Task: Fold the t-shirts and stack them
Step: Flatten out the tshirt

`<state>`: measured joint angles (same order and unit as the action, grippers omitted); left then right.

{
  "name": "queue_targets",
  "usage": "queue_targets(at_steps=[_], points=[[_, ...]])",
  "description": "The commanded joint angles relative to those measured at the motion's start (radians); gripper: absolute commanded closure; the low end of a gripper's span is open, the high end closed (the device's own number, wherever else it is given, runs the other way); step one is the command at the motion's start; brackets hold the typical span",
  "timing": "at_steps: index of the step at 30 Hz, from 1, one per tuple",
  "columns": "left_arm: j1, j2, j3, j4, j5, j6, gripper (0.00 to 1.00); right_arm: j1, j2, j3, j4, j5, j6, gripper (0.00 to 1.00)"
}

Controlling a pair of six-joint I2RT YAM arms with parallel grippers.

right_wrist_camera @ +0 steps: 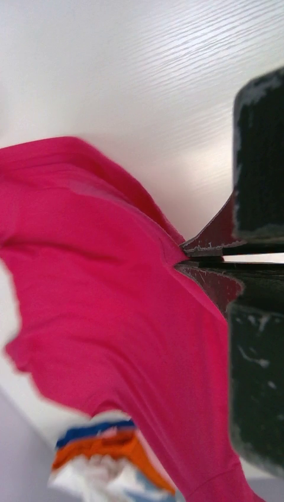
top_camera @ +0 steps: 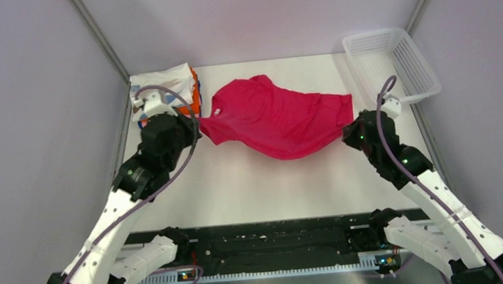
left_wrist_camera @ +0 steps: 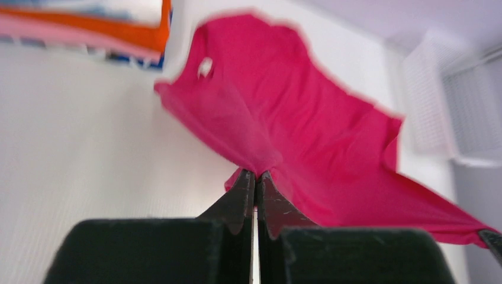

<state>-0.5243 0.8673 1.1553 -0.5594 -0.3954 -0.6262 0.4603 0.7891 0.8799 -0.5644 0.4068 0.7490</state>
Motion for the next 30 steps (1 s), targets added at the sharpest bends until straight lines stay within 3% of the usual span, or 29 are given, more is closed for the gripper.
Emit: queue_targets(at_steps=[1,11,19,24,30], points=[[0.001,-0.063,0.189,0.013,-0.05,0.122,1.0,0.006,-0.064,0.156,0.023,0.015,-0.09,1.0],[0.001,0.021,0.734,-0.108,0.188,0.286,1.0,0.006,-0.106,0.528,0.013,-0.302,-0.176,1.0],[0.006,0.012,0.933,-0.107,0.359,0.314,1.0,0.006,-0.103,0.694,-0.017,-0.479,-0.19,1.0],[0.04,0.036,0.949,-0.104,0.358,0.318,1.0,0.006,-0.091,0.721,-0.025,-0.416,-0.214,1.0],[0.044,0.112,0.799,-0.038,0.194,0.346,1.0,0.006,-0.041,0.634,-0.04,-0.135,-0.246,1.0]])
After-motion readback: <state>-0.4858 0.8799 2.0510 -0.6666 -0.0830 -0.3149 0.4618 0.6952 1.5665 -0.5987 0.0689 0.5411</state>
